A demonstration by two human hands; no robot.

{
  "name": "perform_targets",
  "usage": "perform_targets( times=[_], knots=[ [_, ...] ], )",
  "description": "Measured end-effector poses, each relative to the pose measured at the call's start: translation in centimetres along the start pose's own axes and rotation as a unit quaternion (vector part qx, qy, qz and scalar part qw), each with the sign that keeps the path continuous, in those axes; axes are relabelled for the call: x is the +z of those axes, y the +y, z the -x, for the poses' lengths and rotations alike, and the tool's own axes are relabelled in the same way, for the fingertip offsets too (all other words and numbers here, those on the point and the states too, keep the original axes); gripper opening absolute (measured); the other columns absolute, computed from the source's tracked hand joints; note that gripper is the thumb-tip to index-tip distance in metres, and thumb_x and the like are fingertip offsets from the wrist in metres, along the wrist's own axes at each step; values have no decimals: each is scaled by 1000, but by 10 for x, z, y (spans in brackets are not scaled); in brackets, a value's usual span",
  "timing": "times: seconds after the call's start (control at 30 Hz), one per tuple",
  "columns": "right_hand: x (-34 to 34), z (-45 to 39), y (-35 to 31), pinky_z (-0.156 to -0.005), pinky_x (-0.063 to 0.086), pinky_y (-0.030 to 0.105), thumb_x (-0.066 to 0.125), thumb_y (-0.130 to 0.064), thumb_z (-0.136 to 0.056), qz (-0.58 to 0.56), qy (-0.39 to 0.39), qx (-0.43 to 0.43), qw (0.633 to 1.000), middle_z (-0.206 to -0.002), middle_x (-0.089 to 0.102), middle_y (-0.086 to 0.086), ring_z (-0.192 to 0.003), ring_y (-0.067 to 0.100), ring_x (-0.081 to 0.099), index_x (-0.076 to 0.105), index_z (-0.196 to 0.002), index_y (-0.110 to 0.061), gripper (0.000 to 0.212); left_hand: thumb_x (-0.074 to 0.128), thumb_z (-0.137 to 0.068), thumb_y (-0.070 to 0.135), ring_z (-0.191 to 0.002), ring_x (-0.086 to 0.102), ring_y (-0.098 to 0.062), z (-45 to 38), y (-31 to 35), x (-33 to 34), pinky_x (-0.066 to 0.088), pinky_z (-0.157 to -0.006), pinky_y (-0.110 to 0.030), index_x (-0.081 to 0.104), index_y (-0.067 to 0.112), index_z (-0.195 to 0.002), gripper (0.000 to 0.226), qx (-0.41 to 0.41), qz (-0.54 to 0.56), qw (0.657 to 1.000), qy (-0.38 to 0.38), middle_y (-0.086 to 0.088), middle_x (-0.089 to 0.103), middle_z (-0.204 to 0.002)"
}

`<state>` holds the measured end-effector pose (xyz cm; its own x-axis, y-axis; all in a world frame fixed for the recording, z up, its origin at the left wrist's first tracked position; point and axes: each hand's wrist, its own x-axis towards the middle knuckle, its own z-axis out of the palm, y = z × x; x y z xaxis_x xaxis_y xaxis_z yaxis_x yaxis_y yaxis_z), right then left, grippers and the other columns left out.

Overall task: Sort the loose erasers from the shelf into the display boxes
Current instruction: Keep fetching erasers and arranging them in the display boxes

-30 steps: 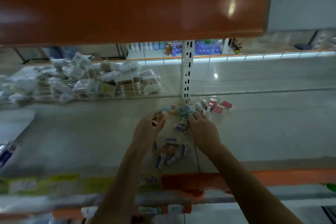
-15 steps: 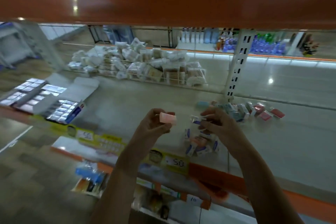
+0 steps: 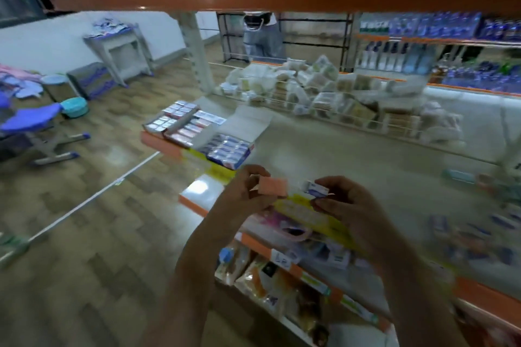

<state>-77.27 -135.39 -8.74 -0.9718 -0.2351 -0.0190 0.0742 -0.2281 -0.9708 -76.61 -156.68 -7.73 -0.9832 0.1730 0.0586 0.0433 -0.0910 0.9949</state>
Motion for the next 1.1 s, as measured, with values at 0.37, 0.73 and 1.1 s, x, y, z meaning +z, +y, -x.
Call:
perform_targets(
  times=[0.37, 0.73, 1.1],
  knots=[
    [145, -65, 37, -46, 46, 18, 61, 2, -85, 207, 36, -18, 977, -66, 66, -6, -54, 9, 58, 58, -86, -24, 26, 63, -85, -2, -83, 61, -15, 7, 14, -156, 48, -66, -24, 54, 24, -105, 35, 2, -108, 994, -2, -7, 59, -100],
    [183, -181, 44, -67, 38, 21, 63, -12, -84, 489, 112, -116, 857, -87, 58, -9, -82, 10, 55, 57, -100, -20, 19, 68, -84, 11, -87, 63, -13, -84, 5, -244, 53, -72, -23, 58, 27, -105, 28, 19, -194, 980, -27, 2, 64, -100],
    [183, -273, 51, -75, 32, 23, 60, -14, -86, 588, 134, -45, 797, -94, 49, -3, -95, 12, 44, 63, -102, -17, 16, 71, -81, 16, -84, 58, 5, -186, 2, -304, 49, -71, -14, 55, 42, -96, 35, 62, -304, 948, -70, 18, 61, -94]
  ],
)
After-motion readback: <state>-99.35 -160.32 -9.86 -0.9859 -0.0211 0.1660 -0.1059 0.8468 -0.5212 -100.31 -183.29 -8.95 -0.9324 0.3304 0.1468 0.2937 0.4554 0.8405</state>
